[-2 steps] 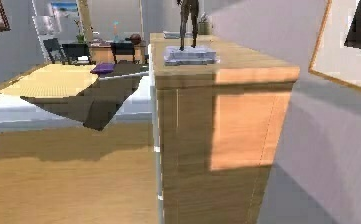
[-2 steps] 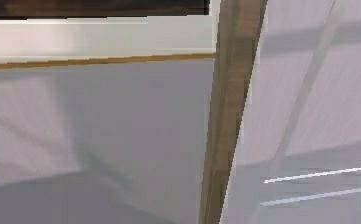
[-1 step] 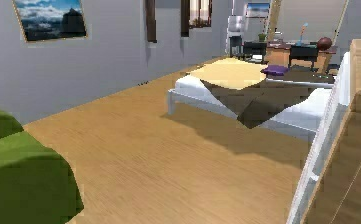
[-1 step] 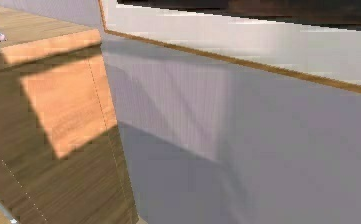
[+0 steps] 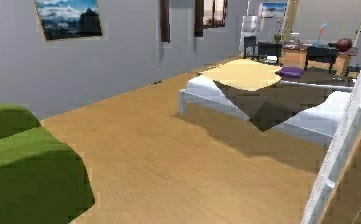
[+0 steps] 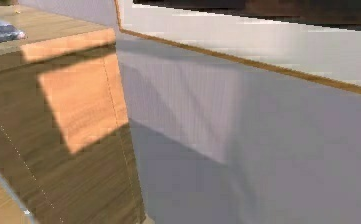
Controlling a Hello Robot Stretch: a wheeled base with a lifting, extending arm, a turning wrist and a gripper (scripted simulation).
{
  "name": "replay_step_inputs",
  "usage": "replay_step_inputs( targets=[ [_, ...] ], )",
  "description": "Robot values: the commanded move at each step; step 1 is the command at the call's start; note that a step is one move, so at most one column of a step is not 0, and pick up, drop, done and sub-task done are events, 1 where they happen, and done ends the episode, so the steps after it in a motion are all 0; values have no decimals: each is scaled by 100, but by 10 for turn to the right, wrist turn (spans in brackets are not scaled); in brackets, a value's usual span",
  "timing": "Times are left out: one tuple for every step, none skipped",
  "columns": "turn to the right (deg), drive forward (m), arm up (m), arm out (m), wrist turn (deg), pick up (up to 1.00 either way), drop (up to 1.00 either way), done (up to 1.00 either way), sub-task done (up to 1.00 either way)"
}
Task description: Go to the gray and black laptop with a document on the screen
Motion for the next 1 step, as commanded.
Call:
replay_step_inputs(
  targets=[
    [0, 40, 0, 0, 0, 0, 0, 0, 0]
  ],
)
